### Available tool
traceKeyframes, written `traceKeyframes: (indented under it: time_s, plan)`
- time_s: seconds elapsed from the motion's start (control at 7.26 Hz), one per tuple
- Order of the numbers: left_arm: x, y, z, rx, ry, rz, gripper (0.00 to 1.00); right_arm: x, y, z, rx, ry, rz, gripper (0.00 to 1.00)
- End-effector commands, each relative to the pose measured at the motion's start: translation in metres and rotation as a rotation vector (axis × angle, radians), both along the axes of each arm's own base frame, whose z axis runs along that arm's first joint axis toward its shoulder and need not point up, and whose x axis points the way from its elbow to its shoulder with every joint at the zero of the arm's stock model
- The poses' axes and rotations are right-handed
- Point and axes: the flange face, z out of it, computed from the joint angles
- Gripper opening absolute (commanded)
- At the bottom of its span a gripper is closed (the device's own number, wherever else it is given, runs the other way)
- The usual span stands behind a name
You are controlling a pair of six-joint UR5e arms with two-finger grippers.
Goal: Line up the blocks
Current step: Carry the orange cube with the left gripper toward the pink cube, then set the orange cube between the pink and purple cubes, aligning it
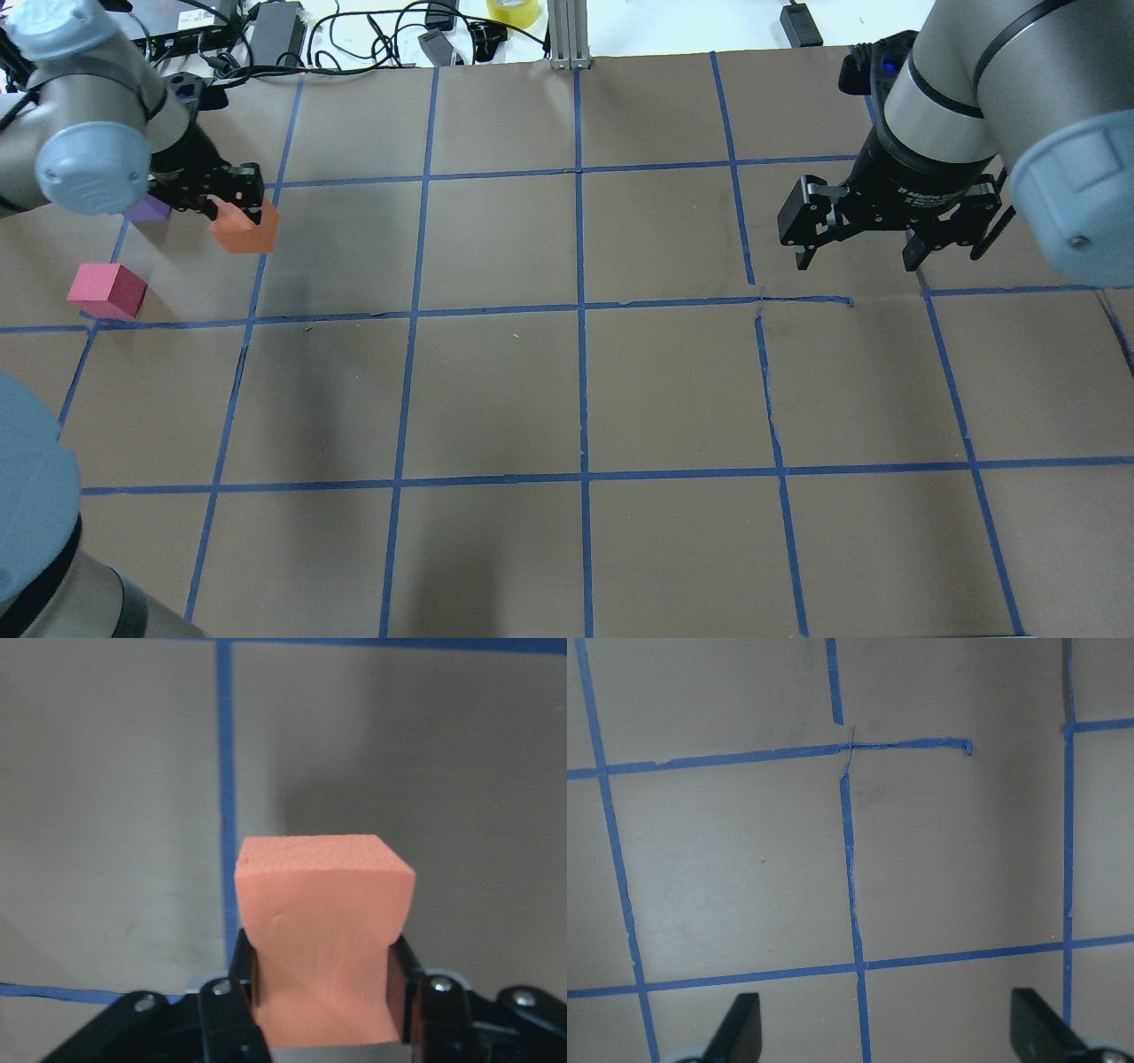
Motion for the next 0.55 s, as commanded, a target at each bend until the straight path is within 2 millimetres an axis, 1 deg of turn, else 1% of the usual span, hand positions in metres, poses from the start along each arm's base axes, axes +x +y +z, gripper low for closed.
traceKeyframes:
  time_s: [0.0, 0.14, 0.28, 0.41]
  plan:
    - [0.126, 0.022, 0.003, 0.027, 0.020, -0.077, 0.00, 0.000, -0.032, 0.000, -0.125, -0.001, 0.000, 1.00]
    - [0.146, 0.022, 0.002, 0.037, 0.029, -0.062, 0.00, -0.001, -0.031, 0.002, -0.124, 0.009, -0.003, 1.00]
    - [0.157, 0.010, 0.014, 0.010, 0.013, -0.060, 0.00, -0.001, -0.027, -0.003, -0.112, 0.009, -0.002, 1.00]
    - [0.168, -0.010, 0.018, -0.031, 0.021, -0.062, 0.00, -0.001, -0.024, -0.004, -0.086, 0.009, -0.002, 1.00]
